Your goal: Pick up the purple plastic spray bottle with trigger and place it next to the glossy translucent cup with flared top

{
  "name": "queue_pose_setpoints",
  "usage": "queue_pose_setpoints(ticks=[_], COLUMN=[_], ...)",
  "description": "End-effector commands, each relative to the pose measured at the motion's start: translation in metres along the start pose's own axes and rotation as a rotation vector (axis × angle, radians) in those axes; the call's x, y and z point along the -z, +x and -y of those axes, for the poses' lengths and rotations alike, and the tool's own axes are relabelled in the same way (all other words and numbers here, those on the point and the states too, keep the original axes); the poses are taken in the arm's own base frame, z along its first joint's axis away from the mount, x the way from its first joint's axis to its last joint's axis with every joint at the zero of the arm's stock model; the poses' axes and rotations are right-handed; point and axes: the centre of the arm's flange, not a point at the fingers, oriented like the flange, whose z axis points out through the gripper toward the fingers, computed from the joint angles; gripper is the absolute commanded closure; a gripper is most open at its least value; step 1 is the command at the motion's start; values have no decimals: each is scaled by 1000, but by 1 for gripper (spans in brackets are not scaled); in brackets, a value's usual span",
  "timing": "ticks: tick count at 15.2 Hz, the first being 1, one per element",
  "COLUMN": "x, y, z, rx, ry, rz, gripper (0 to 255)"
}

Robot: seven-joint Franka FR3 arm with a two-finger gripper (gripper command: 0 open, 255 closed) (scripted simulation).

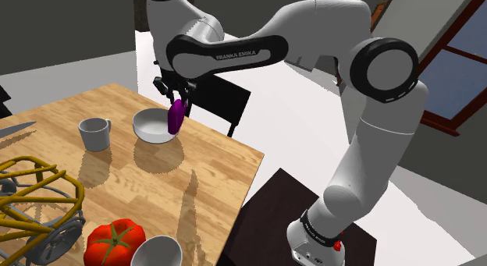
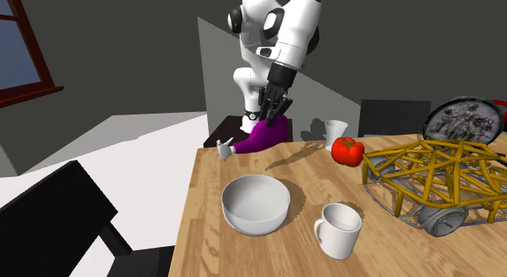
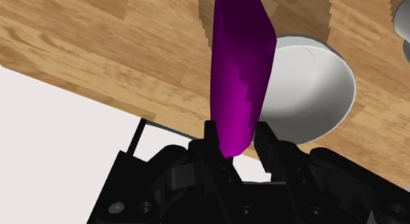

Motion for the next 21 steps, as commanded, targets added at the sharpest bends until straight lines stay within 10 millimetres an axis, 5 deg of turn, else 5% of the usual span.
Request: queue_pose_setpoints(ticks=[1, 21], x=[11, 111], y=[2, 35], z=[-1, -10], rx=[0, 0], ry=[0, 0], rz=[0, 0], gripper=[255, 255])
